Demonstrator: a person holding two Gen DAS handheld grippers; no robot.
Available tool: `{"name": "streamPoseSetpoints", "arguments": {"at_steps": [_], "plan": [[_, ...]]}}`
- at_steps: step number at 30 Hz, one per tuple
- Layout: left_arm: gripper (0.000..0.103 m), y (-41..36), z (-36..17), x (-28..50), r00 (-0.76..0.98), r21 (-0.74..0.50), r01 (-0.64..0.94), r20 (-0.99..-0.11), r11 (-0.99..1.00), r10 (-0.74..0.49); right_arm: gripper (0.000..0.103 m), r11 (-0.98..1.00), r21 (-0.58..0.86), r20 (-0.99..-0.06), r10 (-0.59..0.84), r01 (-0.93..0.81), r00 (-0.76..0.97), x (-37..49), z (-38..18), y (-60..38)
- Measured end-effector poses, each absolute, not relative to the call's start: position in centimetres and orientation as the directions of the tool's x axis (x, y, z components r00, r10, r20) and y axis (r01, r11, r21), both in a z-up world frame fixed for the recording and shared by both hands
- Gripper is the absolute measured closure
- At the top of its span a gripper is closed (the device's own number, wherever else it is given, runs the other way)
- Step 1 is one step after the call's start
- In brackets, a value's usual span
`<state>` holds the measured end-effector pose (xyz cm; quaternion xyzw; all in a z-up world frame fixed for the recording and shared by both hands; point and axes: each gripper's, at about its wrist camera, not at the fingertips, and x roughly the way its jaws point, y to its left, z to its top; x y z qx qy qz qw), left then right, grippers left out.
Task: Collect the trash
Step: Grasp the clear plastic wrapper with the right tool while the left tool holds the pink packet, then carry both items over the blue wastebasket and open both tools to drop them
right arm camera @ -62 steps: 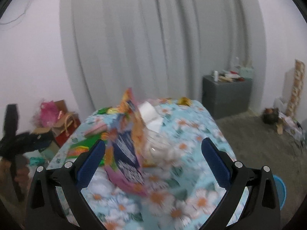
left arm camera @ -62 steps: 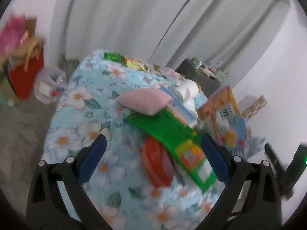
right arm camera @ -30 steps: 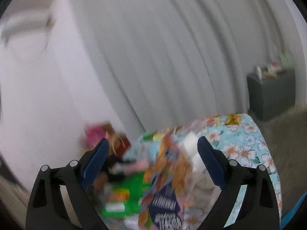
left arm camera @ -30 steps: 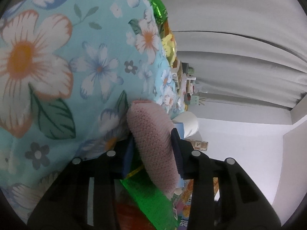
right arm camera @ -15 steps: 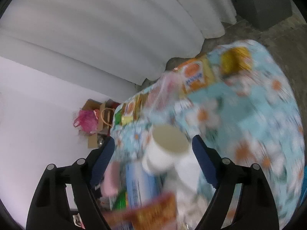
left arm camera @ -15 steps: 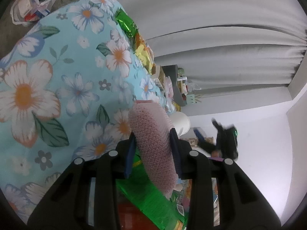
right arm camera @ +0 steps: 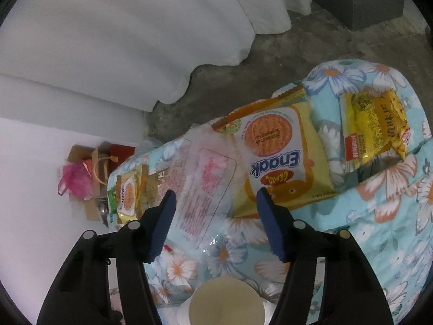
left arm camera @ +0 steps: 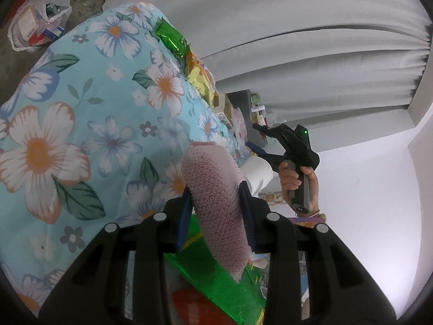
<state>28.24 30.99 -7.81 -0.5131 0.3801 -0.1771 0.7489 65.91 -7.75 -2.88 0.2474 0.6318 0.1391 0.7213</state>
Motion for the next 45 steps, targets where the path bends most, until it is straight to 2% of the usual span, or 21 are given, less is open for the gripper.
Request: {"name": "streamPoseSetpoints", "arguments": {"at_steps": [9, 11, 13, 16, 23, 32, 38, 45], "plan": [[0.072, 31.0, -8.2, 28.5, 0.636, -0.897, -0.134, -0.404, 0.421, -0.657, 0.064, 0.815, 0.562, -0.827, 0.550, 0.143, 0.118, 66.5, -4.7, -7.3], [0.072, 31.0, -8.1, 28.4, 0.638, -0.896, -0.133, -0.405, 0.424, -0.655, 0.071, 0.810, 0.567, -0.824, 0.555, 0.148, 0.116, 66.4, -5.0, -7.4], [0.072, 31.1, -8.0, 28.4, 0.638, -0.895, -0.132, -0.405, 0.425, -0.654, 0.083, 0.804, 0.574, -0.819, 0.563, 0.157, 0.113, 66.2, -5.4, -7.4], [0.072, 31.1, -7.9, 28.3, 0.640, -0.894, -0.130, -0.407, 0.430, -0.652, 0.093, 0.794, 0.587, -0.810, 0.575, 0.160, 0.118, 65.9, -5.7, -7.7], [0.073, 31.3, -7.2, 27.9, 0.658, -0.892, -0.116, -0.398, 0.436, -0.639, 0.098, 0.760, 0.634, -0.772, 0.610, 0.142, 0.179, 64.8, -4.2, -9.1], [0.074, 31.9, -3.2, 26.0, 0.730, -0.867, -0.059, -0.375, 0.494, -0.572, 0.099, 0.653, 0.753, -0.633, 0.686, 0.079, 0.358, 62.8, 2.8, -12.5], [0.074, 30.7, 2.8, 22.9, 0.774, -0.810, 0.027, -0.354, 0.586, -0.525, 0.099, 0.600, 0.799, -0.539, 0.702, 0.020, 0.465, 58.8, 9.4, -16.0], [0.074, 24.5, 12.4, 17.9, 0.784, -0.712, 0.243, -0.256, 0.659, -0.566, 0.099, 0.589, 0.805, -0.440, 0.677, -0.076, 0.591, 46.3, 16.6, -24.2]]}}
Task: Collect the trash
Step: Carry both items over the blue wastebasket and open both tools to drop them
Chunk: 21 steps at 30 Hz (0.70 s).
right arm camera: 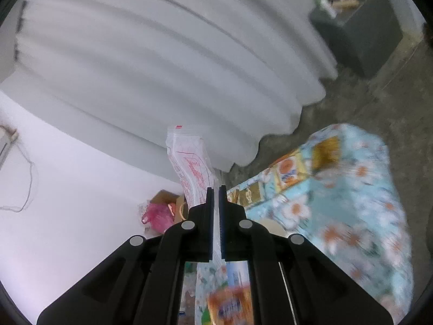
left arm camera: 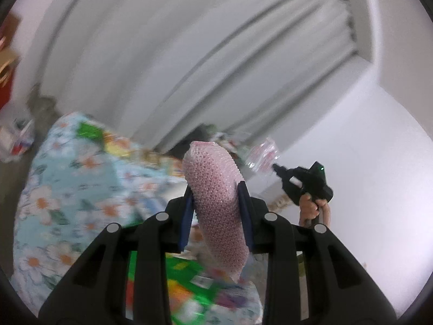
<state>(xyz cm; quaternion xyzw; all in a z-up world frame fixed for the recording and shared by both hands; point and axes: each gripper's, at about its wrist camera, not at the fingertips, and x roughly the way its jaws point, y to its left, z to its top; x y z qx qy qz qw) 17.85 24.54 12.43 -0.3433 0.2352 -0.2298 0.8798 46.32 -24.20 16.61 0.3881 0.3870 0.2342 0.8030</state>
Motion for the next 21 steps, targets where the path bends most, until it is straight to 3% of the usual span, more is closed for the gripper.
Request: {"name": "streamPoseSetpoints", "arguments": {"at_steps": [5, 10, 15, 21], "plan": [[0.074, 14.9, 16.4, 16.3, 0.697, -0.640, 0.417, -0.230, 0.646, -0.679, 0.099, 0.614, 0.788, -0.416, 0.585, -0.045, 0.696, 35.3, 17.5, -32.7], [0.074, 3.3, 15.6, 18.9, 0.513, -0.662, 0.497, -0.296, 0.560, -0.806, 0.099, 0.633, 0.762, -0.482, 0.416, 0.135, 0.771, 24.2, 13.3, -42.1], [0.074, -11.9, 11.2, 22.2, 0.323, -0.648, 0.524, -0.449, 0.552, -0.833, 0.099, 0.540, 0.762, -0.558, 0.268, 0.357, 0.785, 15.0, 5.5, -50.6], [0.074, -29.1, 2.4, 25.1, 0.131, -0.573, 0.547, -0.661, 0.610, -0.739, 0.099, 0.398, 0.704, -0.683, 0.155, 0.588, 0.714, 11.0, -5.4, -56.8]]}}
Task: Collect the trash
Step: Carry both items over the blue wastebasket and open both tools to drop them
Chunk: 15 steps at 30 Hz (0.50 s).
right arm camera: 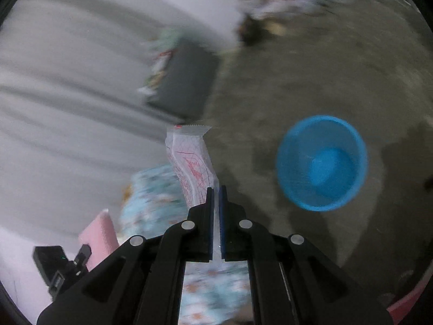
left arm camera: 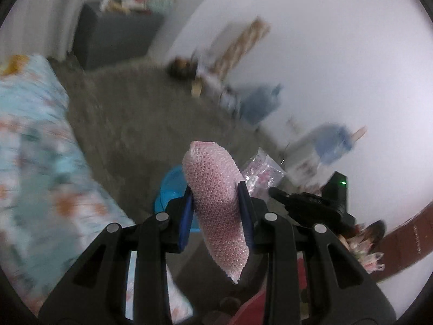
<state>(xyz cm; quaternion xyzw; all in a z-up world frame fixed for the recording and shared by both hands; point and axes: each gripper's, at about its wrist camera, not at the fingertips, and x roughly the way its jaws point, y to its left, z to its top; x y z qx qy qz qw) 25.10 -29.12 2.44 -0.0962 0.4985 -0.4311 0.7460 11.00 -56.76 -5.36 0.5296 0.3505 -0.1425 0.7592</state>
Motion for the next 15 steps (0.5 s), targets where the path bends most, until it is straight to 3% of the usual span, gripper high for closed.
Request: {"name": "streamPoseSetpoints", "arguments": {"at_steps": [5, 8, 9, 10, 11, 12, 13, 15], "plan": [[0.072, -40.4, -6.2, 26.9, 0.034, -0.527, 0.537, -0.767, 0.659, -0.641, 0.099, 0.287, 0.658, -0.748, 0.150, 0.696, 0.646, 11.9, -13.9, -60.0], [0.063, -44.0, -10.7, 28.0, -0.005, -0.514, 0.489, -0.810, 0.705, -0.586, 0.097, 0.192, 0.683, -0.731, 0.175, 0.705, 0.660, 12.4, -17.9, -61.6], [0.050, -45.0, -12.8, 28.5, -0.024, -0.498, 0.462, -0.834, 0.734, -0.550, 0.096, 0.153, 0.671, -0.741, 0.174, 0.726, 0.648, 12.6, -19.8, -62.2], [0.043, -45.3, -14.2, 28.6, -0.029, -0.476, 0.442, -0.855, 0.760, -0.518, 0.092, 0.125, 0.657, -0.753, 0.171, 0.744, 0.636, 12.8, -21.1, -62.5], [0.042, -45.6, -15.1, 28.4, -0.024, -0.453, 0.425, -0.871, 0.784, -0.491, 0.085, 0.097, 0.639, -0.765, 0.175, 0.763, 0.619, 13.1, -22.8, -62.9], [0.042, -45.3, -16.2, 28.8, -0.014, -0.435, 0.406, -0.882, 0.804, -0.470, 0.067, 0.093, 0.626, -0.775, 0.178, 0.774, 0.606, 12.7, -23.9, -62.9], [0.040, -45.1, -16.6, 28.9, -0.013, -0.431, 0.400, -0.885, 0.809, -0.465, 0.058, 0.093, 0.601, -0.795, 0.170, 0.794, 0.582, 12.8, -24.8, -62.9], [0.036, -44.1, -16.3, 29.2, -0.020, -0.446, 0.410, -0.877, 0.796, -0.481, 0.057, 0.108, 0.573, -0.817, 0.153, 0.812, 0.556, 13.0, -25.5, -62.9]]}}
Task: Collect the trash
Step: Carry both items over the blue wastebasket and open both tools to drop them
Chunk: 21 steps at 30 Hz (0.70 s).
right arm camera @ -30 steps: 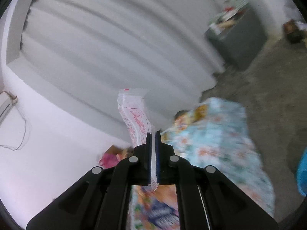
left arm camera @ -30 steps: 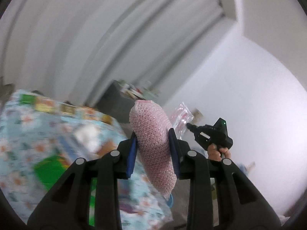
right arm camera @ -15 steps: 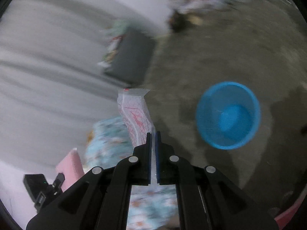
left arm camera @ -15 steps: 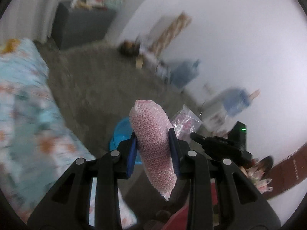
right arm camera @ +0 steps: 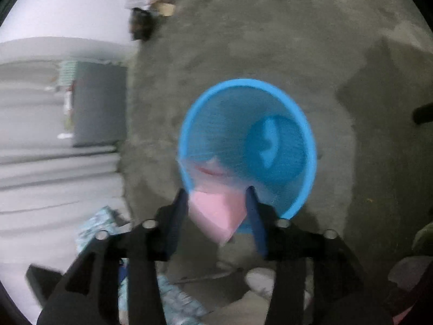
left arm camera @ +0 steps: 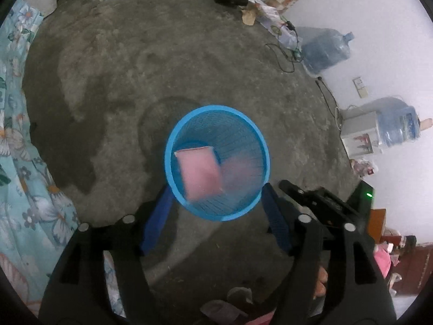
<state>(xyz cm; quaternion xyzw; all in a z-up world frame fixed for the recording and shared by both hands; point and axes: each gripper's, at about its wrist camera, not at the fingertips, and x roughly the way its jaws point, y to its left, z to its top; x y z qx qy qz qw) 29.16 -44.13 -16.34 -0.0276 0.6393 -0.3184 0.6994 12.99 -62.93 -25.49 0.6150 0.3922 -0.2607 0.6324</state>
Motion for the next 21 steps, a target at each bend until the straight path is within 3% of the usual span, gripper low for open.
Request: {"name": "streamPoseSetpoints", "arguments": {"at_steps": [6, 9, 12, 15, 21], "plan": [[0.028, -40.4, -11.4, 28.3, 0.092, -0.475, 0.446, -0.819, 0.758, -0.567, 0.054, 0.150, 0.585, -0.811, 0.124, 0.797, 0.572, 11.9, -23.8, -62.4], [0.027, -38.2, -7.4, 26.7, 0.116, -0.511, 0.473, -0.772, 0.718, -0.625, 0.052, 0.242, 0.598, -0.798, 0.086, 0.764, 0.597, 10.6, -18.8, -61.2], [0.020, -35.2, -2.5, 24.0, 0.158, -0.522, 0.530, -0.714, 0.668, -0.682, 0.042, 0.360, 0.591, -0.781, 0.031, 0.722, 0.623, 10.4, -13.9, -59.8], [0.020, -31.0, 2.3, 21.0, 0.210, -0.484, 0.602, -0.671, 0.635, -0.711, 0.033, 0.501, 0.572, -0.740, -0.026, 0.649, 0.672, 10.4, -7.9, -57.4], [0.013, -21.1, 9.6, 16.4, 0.299, -0.451, 0.648, -0.591, 0.614, -0.749, 0.028, 0.699, 0.565, -0.623, 0.013, 0.439, 0.782, 11.2, 1.0, -50.7]]}}
